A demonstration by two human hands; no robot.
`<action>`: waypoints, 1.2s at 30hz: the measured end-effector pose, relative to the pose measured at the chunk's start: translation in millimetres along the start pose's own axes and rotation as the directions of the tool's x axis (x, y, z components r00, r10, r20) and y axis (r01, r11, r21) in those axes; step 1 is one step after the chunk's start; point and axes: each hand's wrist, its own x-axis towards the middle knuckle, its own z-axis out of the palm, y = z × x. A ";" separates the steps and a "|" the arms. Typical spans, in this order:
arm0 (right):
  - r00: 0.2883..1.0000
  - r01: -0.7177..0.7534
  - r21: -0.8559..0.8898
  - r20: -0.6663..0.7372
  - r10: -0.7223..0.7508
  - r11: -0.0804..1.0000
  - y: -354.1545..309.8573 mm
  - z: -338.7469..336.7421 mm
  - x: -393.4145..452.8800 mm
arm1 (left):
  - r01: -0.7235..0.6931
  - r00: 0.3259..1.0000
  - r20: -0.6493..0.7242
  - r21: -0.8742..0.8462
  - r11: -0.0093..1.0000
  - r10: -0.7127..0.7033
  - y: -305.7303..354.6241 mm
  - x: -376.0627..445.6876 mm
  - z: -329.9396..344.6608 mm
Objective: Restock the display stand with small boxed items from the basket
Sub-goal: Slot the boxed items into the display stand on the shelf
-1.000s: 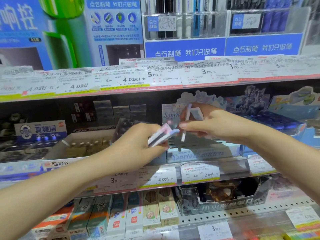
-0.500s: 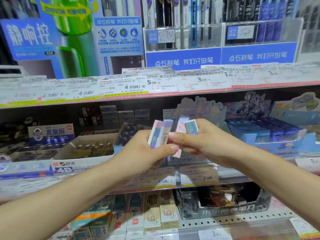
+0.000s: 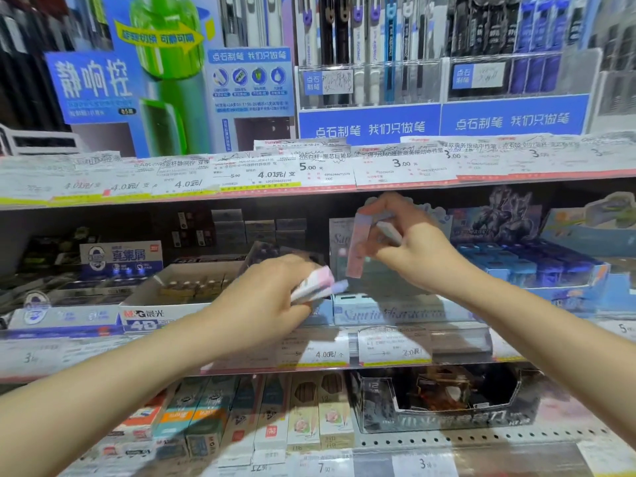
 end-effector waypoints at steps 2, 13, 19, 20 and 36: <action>1.000 0.011 -0.087 0.016 -0.010 0.996 6.8 5.0 5.7 | -0.056 0.987 0.162 0.200 0.978 0.023 0.8 -0.8 -1.7; 0.998 -0.013 -0.166 0.060 0.023 0.986 30.2 25.6 20.0 | -0.098 0.931 0.352 0.484 0.870 -0.091 9.4 7.6 16.4; 0.997 -0.023 -0.105 0.072 0.031 0.994 44.4 28.2 20.7 | -0.108 0.922 0.375 0.488 0.866 -0.097 9.0 6.3 16.3; 0.997 -0.009 -0.107 0.081 0.018 0.994 45.9 27.6 21.2 | -0.108 0.921 0.376 0.487 0.867 -0.096 8.8 5.9 16.3; 0.982 0.021 -0.199 0.188 0.017 0.980 44.2 17.9 25.1 | -0.127 0.929 0.367 0.425 0.896 -0.042 1.0 6.5 16.9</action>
